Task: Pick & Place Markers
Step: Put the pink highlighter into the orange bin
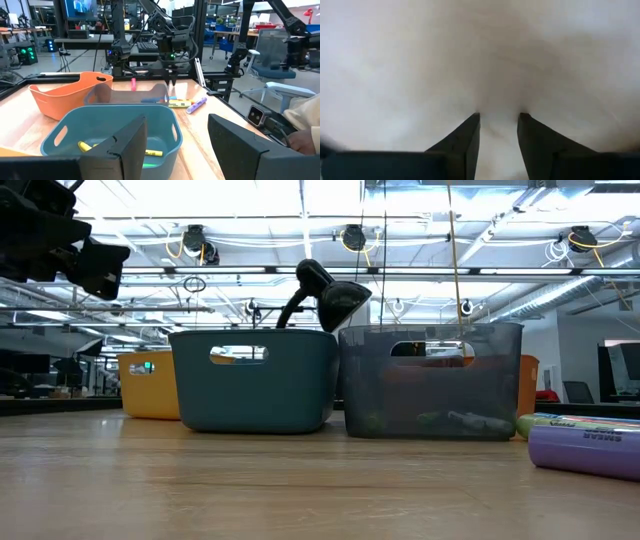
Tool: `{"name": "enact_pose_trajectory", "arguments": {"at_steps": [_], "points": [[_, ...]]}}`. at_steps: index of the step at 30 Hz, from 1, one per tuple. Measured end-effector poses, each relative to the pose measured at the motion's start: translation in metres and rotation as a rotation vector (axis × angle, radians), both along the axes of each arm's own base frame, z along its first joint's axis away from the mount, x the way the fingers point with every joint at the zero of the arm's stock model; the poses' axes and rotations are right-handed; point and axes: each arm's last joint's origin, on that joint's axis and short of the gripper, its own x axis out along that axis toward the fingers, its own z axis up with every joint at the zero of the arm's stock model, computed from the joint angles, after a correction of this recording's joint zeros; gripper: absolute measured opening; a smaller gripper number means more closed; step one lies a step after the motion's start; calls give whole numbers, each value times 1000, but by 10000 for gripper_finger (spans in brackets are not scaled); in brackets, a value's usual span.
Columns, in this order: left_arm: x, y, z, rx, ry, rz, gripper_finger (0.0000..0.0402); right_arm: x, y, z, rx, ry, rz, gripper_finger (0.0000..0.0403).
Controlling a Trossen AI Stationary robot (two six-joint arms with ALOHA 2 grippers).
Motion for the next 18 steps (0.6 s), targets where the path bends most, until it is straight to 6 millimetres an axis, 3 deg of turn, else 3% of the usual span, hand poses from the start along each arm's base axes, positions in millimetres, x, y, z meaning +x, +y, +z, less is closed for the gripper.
{"name": "enact_pose_trajectory", "arguments": {"at_steps": [3, 6, 13, 18], "points": [[0, 0, 0, 0, 1, 0, 214, 6, 1, 2, -16, -146, 123, 116], [0, 0, 0, 0, 1, 0, 214, 14, -12, 6, -92, -221, 166, 116], [0, 0, 0, 0, 0, 0, 214, 29, -56, 30, -277, -344, 197, 112], [0, 0, 0, 0, 0, 0, 214, 21, -95, 55, -405, -370, 123, 95]]}}
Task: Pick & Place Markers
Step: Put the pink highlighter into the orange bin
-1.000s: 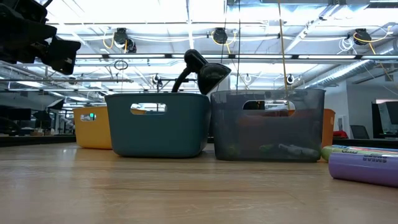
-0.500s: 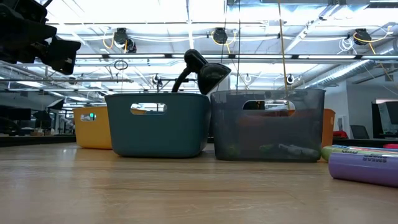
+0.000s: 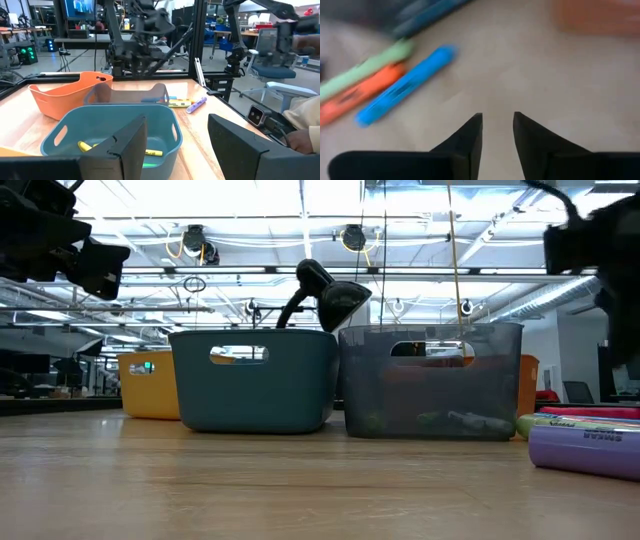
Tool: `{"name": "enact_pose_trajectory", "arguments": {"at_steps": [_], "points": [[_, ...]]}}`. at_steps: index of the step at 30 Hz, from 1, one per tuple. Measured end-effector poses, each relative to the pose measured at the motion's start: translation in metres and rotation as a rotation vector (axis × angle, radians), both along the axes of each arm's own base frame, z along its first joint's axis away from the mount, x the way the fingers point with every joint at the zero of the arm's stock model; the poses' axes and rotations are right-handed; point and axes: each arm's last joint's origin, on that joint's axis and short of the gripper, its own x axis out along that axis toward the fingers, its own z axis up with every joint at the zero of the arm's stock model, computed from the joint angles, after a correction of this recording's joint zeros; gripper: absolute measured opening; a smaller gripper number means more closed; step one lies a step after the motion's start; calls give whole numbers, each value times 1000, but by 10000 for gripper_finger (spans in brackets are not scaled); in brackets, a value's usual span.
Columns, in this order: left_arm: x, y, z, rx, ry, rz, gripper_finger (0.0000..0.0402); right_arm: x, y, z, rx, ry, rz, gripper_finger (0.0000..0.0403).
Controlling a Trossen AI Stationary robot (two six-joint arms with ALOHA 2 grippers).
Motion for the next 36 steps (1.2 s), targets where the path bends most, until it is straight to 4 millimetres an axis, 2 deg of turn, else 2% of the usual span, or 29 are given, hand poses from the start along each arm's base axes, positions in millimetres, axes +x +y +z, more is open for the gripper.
{"name": "enact_pose_trajectory", "arguments": {"at_steps": [5, 9, 12, 15, 18, 22, 27, 31, 36], "points": [[0, 0, 0, 0, 0, 0, 214, -19, -37, 24, -89, -58, -129, 79], [0, 0, 0, 0, 0, 0, 214, -25, -62, 46, -233, -275, -155, 74], [0, 0, 0, 0, 0, 0, 214, -20, -75, 69, -402, -497, -96, 74], [0, 0, 0, 0, 0, 0, 214, -10, -82, 97, -580, -689, 37, 76], [0, 0, 0, 0, 0, 0, 214, -2, -87, 116, -720, -764, 143, 93], [0, 0, 0, 0, 0, 0, 214, 6, -102, 126, -789, -530, 162, 149], [0, 0, 0, 0, 0, 0, 214, 18, -126, 124, -622, -140, 103, 212], [0, 0, 0, 0, 0, 0, 214, 20, -145, 103, -437, 190, 65, 222], [0, 0, 0, 0, 0, 0, 214, 3, -166, 73, -281, 452, -13, 213]]}}
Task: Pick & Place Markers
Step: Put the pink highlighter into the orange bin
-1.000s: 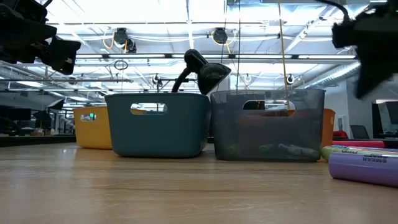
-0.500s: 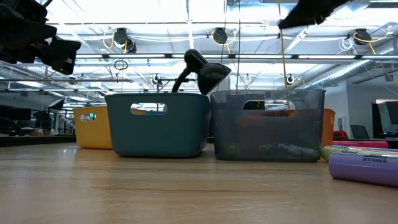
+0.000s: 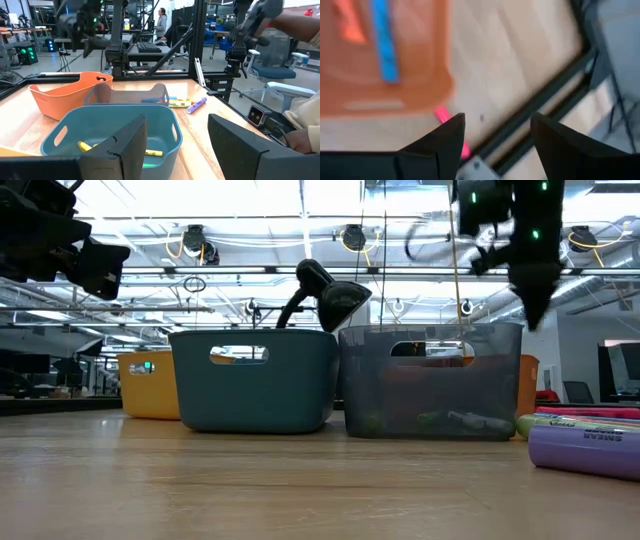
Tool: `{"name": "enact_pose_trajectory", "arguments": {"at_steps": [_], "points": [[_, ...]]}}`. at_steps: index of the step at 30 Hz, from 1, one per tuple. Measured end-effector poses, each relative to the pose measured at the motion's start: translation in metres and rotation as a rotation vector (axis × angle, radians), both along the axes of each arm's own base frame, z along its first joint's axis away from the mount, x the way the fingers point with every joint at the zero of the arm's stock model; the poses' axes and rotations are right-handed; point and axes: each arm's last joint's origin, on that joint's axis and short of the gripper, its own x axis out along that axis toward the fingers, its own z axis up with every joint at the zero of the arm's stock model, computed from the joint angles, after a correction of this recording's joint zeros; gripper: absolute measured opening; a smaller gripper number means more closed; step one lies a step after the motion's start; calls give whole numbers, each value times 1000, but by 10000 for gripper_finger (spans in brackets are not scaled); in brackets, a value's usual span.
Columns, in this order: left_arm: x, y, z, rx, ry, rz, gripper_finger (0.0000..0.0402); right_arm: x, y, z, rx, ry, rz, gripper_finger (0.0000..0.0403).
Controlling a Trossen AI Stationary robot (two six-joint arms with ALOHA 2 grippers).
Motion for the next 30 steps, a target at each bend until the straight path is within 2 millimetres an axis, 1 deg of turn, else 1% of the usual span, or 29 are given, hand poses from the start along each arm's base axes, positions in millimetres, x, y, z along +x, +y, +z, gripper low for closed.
{"name": "enact_pose_trajectory", "arguments": {"at_steps": [3, 6, 11, 15, 18, 23, 26, 30], "points": [[0, 0, 0, 0, 0, 0, 214, -12, -8, -17, 97, 31, -81, 208], [0, 0, 0, 0, 0, 0, 214, -22, -13, -34, 168, 54, -120, 205], [0, 0, 0, 0, 0, 0, 214, -28, -13, -58, 255, 51, -94, 205], [0, 0, 0, 0, 0, 0, 214, -28, -9, -65, 326, 21, -86, 200], [0, 0, 0, 0, 0, 0, 214, -28, -6, -71, 343, 17, -84, 195], [0, 0, 0, 0, 0, 0, 214, -31, 1, -93, 410, -13, -97, 192], [0, 0, 0, 0, 0, 0, 214, -29, 1, -94, 421, -13, -115, 193], [0, 0, 0, 0, 0, 0, 214, -25, -1, -96, 389, -74, -185, 190]]}}
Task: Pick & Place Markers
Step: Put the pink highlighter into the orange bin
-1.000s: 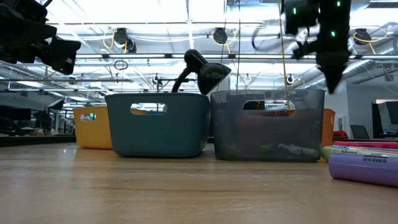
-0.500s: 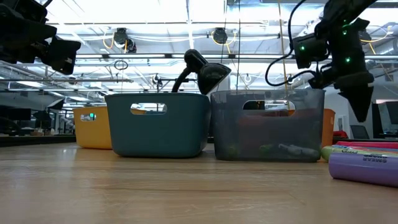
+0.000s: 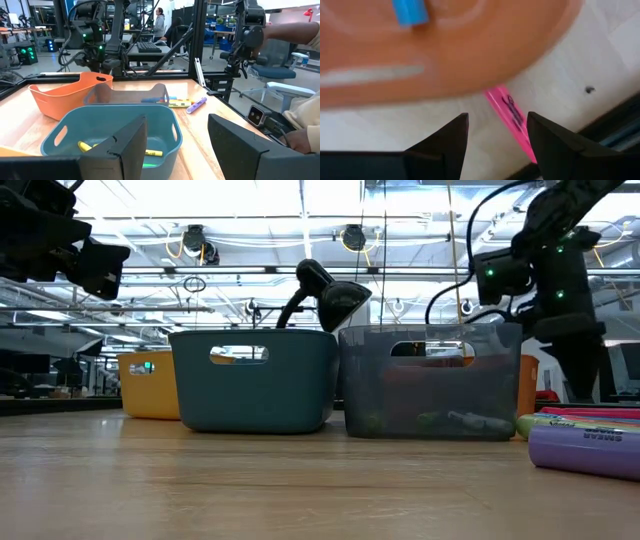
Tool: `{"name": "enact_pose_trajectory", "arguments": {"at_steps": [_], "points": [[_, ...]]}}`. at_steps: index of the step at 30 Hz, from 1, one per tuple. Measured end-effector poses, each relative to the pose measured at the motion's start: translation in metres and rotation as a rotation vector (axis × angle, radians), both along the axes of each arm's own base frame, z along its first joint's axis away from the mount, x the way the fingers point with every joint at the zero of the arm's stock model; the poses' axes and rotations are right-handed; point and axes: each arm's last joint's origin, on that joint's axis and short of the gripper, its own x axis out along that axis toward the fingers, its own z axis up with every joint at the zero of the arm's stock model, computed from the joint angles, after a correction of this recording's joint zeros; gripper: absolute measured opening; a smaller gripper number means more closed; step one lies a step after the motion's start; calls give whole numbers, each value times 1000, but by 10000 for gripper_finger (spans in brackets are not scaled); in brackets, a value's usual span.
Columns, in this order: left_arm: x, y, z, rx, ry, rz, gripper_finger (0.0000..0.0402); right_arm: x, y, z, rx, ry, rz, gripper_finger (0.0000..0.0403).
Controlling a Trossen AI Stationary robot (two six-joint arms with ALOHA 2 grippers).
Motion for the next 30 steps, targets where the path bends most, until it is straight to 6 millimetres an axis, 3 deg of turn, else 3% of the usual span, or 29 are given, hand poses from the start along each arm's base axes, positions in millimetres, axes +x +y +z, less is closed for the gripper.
{"name": "enact_pose_trajectory", "arguments": {"at_steps": [6, 14, 30], "points": [[0, 0, 0, 0, 0, 0, 214, -5, 2, -14, -9, 6, -101, 185], [0, 0, 0, 0, 0, 0, 214, -4, 0, -15, -93, 16, -194, 185], [0, 0, 0, 0, -1, 0, 214, -18, 12, -42, 61, 14, -324, 170]]}}
